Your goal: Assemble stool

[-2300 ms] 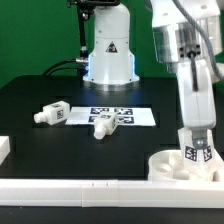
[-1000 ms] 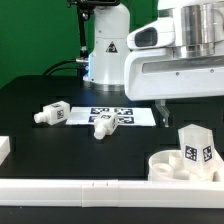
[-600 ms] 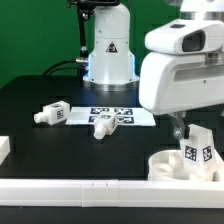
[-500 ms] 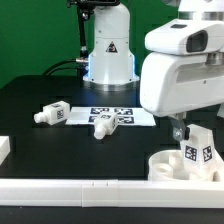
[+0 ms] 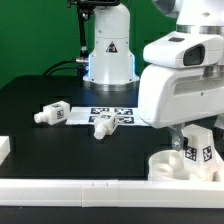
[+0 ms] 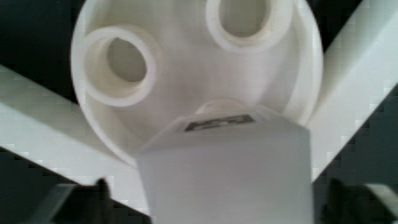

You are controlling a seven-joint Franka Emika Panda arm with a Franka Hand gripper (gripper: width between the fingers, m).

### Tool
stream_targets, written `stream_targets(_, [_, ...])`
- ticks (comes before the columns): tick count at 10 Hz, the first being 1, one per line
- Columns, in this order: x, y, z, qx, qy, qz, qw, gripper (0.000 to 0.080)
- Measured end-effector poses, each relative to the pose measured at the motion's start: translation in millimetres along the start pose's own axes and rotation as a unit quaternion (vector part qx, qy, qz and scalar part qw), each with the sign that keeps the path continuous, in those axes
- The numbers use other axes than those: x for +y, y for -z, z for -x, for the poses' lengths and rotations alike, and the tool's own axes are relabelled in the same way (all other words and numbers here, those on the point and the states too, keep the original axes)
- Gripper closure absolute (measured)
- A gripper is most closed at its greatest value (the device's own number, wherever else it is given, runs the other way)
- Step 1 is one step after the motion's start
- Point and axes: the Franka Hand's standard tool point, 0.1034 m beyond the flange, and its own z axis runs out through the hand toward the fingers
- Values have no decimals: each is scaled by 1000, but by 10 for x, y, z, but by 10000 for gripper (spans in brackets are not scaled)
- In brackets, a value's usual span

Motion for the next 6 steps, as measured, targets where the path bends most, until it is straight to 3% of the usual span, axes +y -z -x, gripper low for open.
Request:
stream_targets(2, [-3,-1,-1,0,-72,0,997,466])
stream_targets(4, [-14,0,-8,1,-154,-2,988,466])
stream_targets(6, [-73,5,-39,3,-340,-10,940,466])
